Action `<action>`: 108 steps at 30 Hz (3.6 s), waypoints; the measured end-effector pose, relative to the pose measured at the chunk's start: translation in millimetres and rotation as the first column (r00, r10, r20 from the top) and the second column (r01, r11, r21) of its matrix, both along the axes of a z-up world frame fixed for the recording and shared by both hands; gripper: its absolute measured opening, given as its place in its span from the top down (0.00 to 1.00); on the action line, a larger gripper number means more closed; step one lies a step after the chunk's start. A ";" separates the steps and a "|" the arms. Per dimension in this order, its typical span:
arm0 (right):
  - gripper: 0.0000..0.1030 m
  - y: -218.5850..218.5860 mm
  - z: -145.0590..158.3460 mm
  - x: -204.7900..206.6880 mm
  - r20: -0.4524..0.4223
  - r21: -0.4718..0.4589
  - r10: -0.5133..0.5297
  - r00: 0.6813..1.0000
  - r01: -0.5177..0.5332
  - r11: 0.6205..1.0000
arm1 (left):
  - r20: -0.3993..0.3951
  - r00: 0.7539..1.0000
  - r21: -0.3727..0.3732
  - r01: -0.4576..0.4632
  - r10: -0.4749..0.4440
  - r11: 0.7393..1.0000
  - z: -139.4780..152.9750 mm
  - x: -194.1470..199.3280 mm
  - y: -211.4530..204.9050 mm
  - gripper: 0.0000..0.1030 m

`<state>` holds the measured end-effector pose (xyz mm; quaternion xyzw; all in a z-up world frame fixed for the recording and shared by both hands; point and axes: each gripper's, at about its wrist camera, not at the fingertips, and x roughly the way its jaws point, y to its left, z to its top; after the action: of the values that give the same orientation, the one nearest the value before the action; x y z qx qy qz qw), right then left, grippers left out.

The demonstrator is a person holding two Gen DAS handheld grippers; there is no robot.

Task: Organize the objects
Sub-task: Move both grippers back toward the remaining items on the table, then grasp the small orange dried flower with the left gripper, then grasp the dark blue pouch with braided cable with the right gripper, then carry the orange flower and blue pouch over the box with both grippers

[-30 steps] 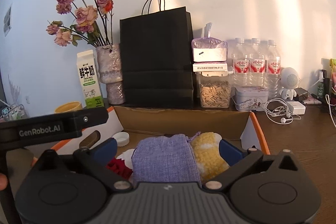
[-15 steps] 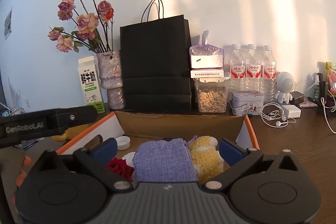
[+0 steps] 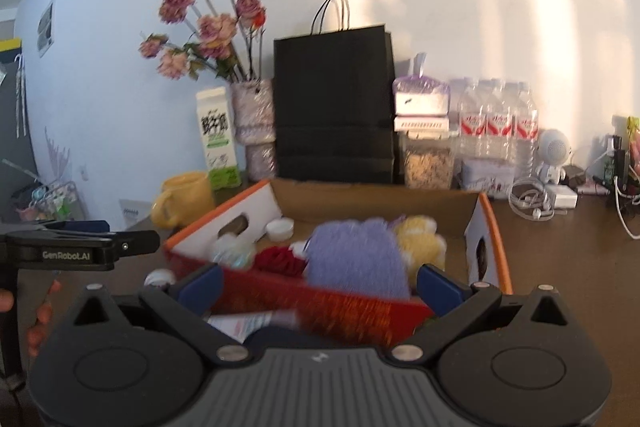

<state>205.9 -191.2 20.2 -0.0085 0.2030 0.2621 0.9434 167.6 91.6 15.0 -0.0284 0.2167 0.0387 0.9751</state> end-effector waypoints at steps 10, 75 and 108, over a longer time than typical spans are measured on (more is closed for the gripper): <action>0.00 3.1 -20.3 -41.3 -0.065 -0.046 0.023 0.998 -0.027 0.999 | -0.132 0.988 0.026 -0.077 0.080 0.997 -34.5 -29.1 45.2 0.00; 0.00 -3.1 -42.3 34.6 -0.240 -0.422 0.503 0.830 -0.556 0.717 | -0.134 0.988 -0.026 0.075 -0.078 0.997 -11.2 -116.8 -10.3 0.87; 0.28 -31.6 -34.8 40.4 -0.205 -0.129 0.471 0.858 -0.500 0.856 | -0.139 0.987 -0.050 0.070 -0.076 0.996 -12.1 -113.9 -40.3 0.87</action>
<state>246.3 -222.9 -14.6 -0.1219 0.2945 0.4728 0.8215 53.6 51.2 2.9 -0.0397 0.2869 -0.0002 0.9571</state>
